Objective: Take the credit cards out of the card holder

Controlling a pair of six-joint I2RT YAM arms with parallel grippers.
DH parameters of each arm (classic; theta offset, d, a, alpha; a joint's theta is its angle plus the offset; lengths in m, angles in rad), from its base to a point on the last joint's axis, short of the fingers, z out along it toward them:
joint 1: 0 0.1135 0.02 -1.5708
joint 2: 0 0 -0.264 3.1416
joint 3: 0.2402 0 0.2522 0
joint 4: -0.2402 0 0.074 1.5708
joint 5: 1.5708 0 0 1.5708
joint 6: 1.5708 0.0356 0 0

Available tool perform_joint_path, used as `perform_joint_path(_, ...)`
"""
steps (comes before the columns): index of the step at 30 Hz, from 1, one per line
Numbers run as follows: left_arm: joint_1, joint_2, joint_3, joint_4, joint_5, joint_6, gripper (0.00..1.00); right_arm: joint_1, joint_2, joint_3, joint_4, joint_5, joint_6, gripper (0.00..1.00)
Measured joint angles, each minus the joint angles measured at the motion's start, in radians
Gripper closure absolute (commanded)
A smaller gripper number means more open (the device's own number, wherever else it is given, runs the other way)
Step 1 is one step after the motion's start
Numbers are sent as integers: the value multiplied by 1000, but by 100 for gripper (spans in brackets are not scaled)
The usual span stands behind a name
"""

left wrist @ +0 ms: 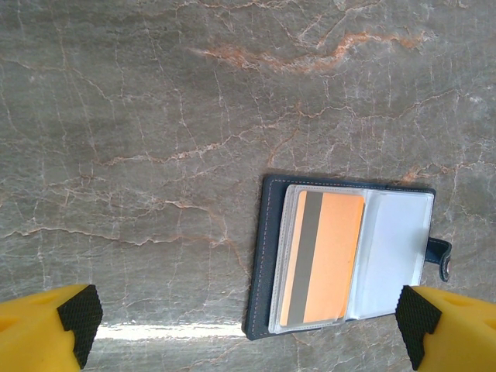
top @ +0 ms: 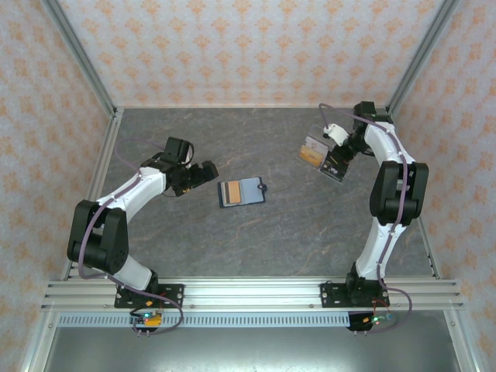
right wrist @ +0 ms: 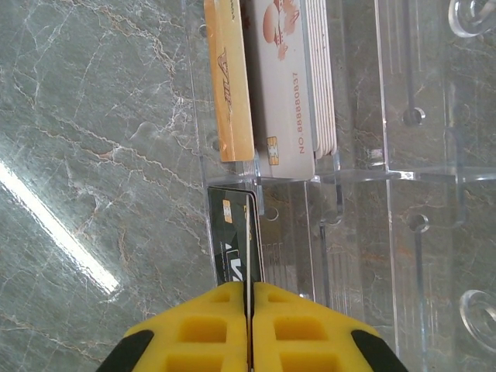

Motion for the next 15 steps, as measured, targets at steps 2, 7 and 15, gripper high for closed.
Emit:
perform_joint_path(2,0,0,0,3,1,0,0,0,2,0,1,0,0,92)
perform_joint_path(7,0,0,0,6,3,0,0,0,16,0,1,-1,0,91)
perform_joint_path(15,0,0,-1,6,3,0,0,0,19,-20,29,-5,-10,81)
